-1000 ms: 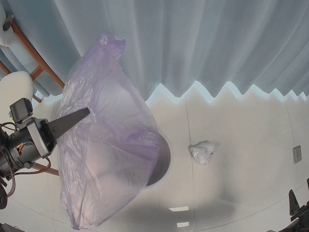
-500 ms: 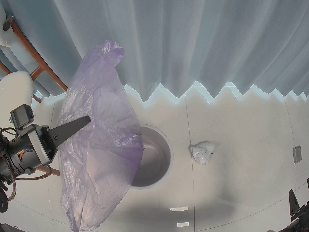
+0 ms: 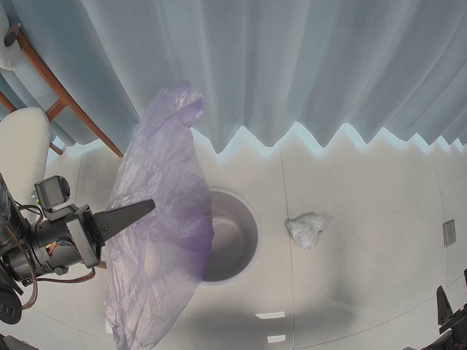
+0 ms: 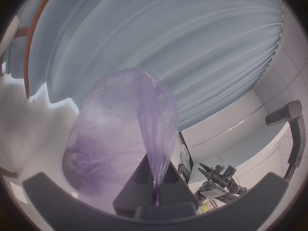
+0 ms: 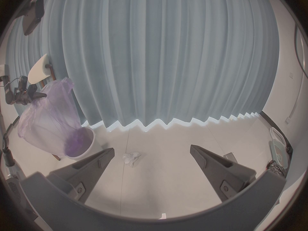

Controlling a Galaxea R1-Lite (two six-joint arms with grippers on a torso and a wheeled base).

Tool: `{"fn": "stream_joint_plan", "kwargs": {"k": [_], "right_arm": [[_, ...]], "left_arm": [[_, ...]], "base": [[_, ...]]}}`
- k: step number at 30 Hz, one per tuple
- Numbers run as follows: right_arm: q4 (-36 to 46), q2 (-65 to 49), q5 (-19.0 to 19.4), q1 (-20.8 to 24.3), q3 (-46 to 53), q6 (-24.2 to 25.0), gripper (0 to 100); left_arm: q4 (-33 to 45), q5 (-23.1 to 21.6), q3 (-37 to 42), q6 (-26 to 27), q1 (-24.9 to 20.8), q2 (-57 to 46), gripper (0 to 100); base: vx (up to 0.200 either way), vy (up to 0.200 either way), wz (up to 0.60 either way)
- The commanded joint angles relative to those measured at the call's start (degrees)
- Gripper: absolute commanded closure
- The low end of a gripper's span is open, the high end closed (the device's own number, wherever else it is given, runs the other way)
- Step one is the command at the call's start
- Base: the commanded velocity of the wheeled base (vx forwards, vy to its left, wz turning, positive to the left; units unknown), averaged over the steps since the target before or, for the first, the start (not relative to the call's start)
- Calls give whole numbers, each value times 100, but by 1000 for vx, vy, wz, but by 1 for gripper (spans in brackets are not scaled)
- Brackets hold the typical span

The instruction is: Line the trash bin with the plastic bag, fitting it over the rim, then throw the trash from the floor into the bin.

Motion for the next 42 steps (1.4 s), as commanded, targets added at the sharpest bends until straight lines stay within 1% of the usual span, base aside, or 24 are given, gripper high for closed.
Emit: {"fn": "stream_joint_plan", "kwargs": {"k": [1,11,19,27,34,38,42], "right_arm": [[-1,-101,1,-1,101,-2,0],[-1,-101,1,-1,101,-2,0],[-1,-101,1,-1,101,-2,0],[-1,-101,1,-1,101,-2,0],[-1,-101,1,-1,92,-2,0],[-1,-101,1,-1,92,-2,0],[-1,-101,1,-1,92,-2,0]], "left_arm": [[-15,11,-7,0,-40,228,100],[-50,11,10,-18,-40,422,100],[-138,11,-7,-9,22,791,100],[-1202,20,107,-44,233,1643,100],[-2010,37,283,-44,268,2250,100],[-2230,37,344,-44,294,2338,100],[-2256,20,388,-44,294,2346,100]], "base": [[0,0,0],[0,0,0],[0,0,0],[0,0,0],[0,0,0],[0,0,0],[0,0,0]]}}
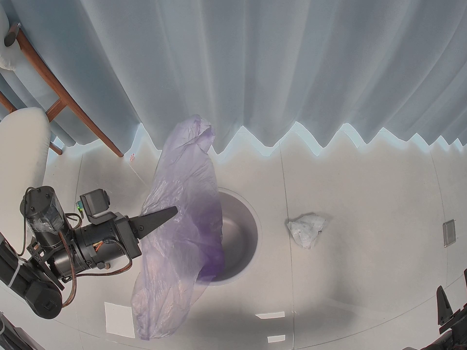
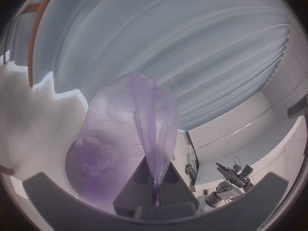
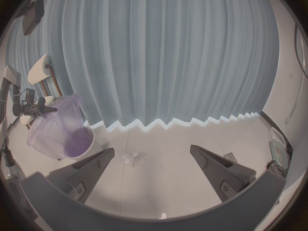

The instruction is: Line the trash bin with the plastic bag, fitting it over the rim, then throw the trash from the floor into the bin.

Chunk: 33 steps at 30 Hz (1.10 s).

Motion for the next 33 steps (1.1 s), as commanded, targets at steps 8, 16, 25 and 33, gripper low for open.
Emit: {"fn": "stream_joint_plan", "kwargs": {"k": [8,16,25,33], "right_arm": [[-1,-101,1,-1,101,-1,0],[-1,-101,1,-1,101,-1,0],[-1,-101,1,-1,92,-1,0],[-1,-101,1,-1,101,-1,0]], "left_arm": [[-12,-10,36,15,41,290,100],[-12,-1,-8,6,58,299,100],[-768,8,-8,-3,137,774,100],[-777,-1,18,-12,269,835,100]], "base": [[0,0,0],[0,0,0],[0,0,0],[0,0,0]]}}
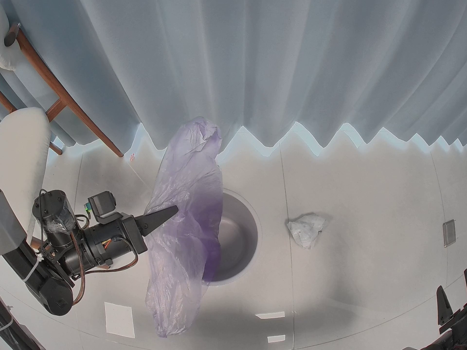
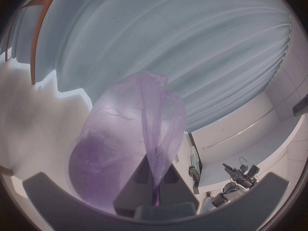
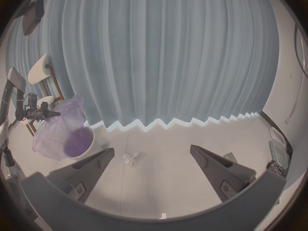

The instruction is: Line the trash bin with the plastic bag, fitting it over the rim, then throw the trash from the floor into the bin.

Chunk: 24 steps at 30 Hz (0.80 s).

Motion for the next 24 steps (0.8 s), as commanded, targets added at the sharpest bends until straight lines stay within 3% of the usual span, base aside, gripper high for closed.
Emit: {"fn": "stream_joint_plan", "kwargs": {"k": [1,5,17,24], "right_arm": [[-1,-101,1,2,92,-1,0],[-1,-101,1,2,101,-1,0],[-1,-101,1,2,101,-1,0],[-1,-101,1,2,101,-1,0]], "left_arm": [[-2,-3,61,-1,77,69,100],[-2,5,104,-1,156,43,100],[-2,23,-71,26,235,87,100],[-2,14,-89,26,235,122,100]], "base": [[0,0,0],[0,0,0],[200,0,0],[0,0,0]]}}
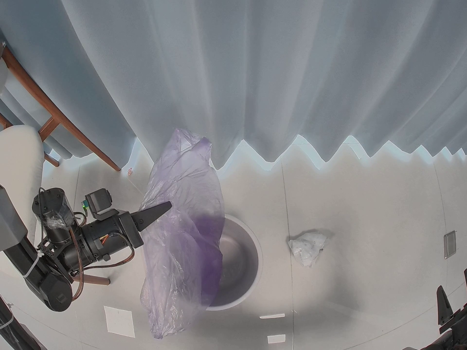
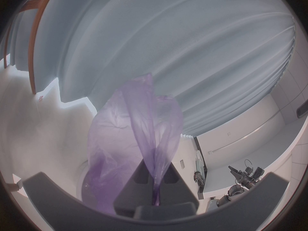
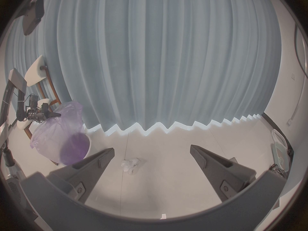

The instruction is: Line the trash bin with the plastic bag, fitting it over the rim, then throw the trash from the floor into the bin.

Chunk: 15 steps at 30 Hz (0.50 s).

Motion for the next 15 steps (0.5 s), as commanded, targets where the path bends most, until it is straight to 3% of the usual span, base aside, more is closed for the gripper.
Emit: {"fn": "stream_joint_plan", "kwargs": {"k": [1,9,15], "right_arm": [[-1,-101,1,-1,101,-1,0],[-1,-101,1,-1,92,-1,0],[-1,-101,1,-1,101,-1,0]], "left_arm": [[1,-3,-13,4,-4,22,100],[1,-20,277,100,-153,-13,100],[-8,-12,277,557,-206,31,100]], "base": [[0,0,0],[0,0,0],[0,0,0]]}}
